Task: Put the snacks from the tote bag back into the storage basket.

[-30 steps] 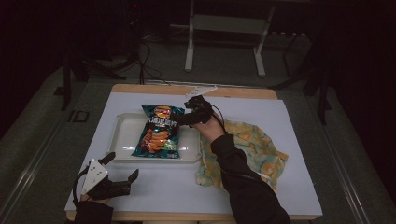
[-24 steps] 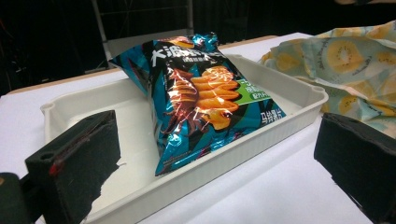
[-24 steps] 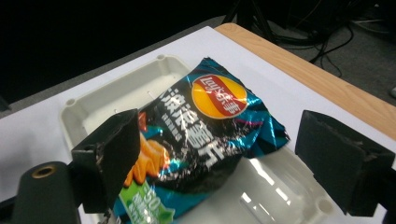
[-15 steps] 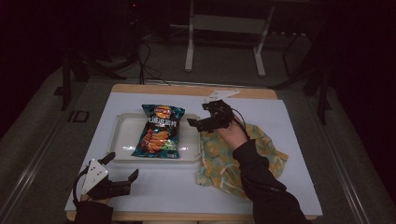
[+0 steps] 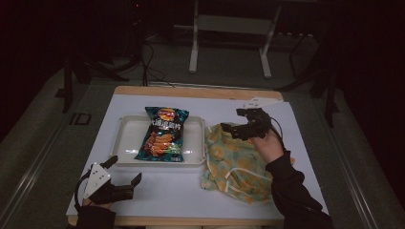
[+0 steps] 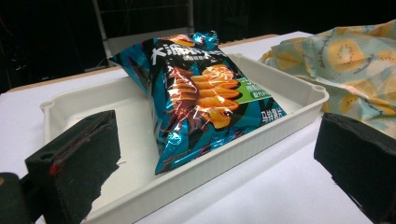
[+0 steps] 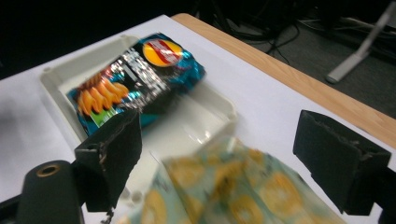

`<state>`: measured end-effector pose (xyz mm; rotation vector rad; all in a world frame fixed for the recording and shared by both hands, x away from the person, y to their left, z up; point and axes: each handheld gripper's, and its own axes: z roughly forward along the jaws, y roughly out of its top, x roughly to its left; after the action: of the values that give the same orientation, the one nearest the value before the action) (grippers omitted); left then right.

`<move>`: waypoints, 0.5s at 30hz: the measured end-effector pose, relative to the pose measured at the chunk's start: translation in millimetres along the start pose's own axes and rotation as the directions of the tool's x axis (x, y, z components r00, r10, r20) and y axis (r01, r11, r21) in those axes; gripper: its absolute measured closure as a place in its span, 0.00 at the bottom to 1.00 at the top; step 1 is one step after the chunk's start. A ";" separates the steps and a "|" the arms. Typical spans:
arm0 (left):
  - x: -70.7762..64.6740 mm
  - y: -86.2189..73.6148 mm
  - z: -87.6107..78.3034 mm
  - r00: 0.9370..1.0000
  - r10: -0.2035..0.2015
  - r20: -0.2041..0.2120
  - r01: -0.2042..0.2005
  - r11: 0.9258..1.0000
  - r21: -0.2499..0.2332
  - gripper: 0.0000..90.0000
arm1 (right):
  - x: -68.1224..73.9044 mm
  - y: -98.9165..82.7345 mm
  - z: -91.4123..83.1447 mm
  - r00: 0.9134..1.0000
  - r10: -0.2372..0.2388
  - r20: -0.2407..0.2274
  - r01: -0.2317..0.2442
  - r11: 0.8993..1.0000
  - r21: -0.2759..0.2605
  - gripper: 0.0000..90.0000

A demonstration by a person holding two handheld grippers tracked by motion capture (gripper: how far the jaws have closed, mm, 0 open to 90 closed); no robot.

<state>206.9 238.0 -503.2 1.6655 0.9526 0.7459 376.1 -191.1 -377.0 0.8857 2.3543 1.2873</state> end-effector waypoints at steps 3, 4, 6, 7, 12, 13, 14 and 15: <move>-0.3 0.1 0.2 1.000 0.001 0.001 -0.001 1.000 0.000 0.01 | -5.8 -7.8 -10.6 0.999 0.012 0.029 -0.012 1.000 -0.001 0.17; -0.4 0.1 0.1 1.000 0.001 0.001 -0.001 1.000 0.001 0.01 | -7.7 -10.4 -13.7 0.999 0.015 0.033 -0.015 1.000 -0.003 0.17; -0.3 0.1 0.0 1.000 0.001 0.001 -0.001 1.000 0.000 0.01 | -9.0 -13.1 -16.8 0.999 0.019 0.033 -0.018 1.000 -0.005 0.17; -0.1 0.0 -0.1 1.000 0.000 0.000 0.000 1.000 0.000 0.01 | -10.2 -16.0 -19.6 0.999 0.019 0.038 -0.019 1.000 -0.006 0.17; -0.3 -0.3 0.3 1.000 -0.001 0.002 0.001 1.000 0.002 0.01 | -15.6 -35.2 -34.7 0.997 0.033 0.069 -0.032 0.999 -0.012 0.17; -0.3 -0.2 0.2 1.000 -0.001 0.001 0.001 1.000 0.002 0.01 | -16.7 -38.6 -37.6 0.996 0.038 0.076 -0.037 0.999 -0.017 0.17; -0.3 -0.2 0.1 1.000 -0.002 0.001 0.002 1.000 0.001 0.01 | -17.9 -42.0 -40.5 0.995 0.042 0.085 -0.041 0.999 -0.020 0.17; -0.2 -0.2 0.1 1.000 -0.002 0.001 0.002 1.000 0.001 0.01 | -18.9 -45.4 -43.2 0.994 0.047 0.096 -0.046 0.999 -0.021 0.17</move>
<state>206.8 237.8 -503.4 1.6652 0.9533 0.7434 350.5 -249.5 -391.8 0.9797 2.2570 1.2532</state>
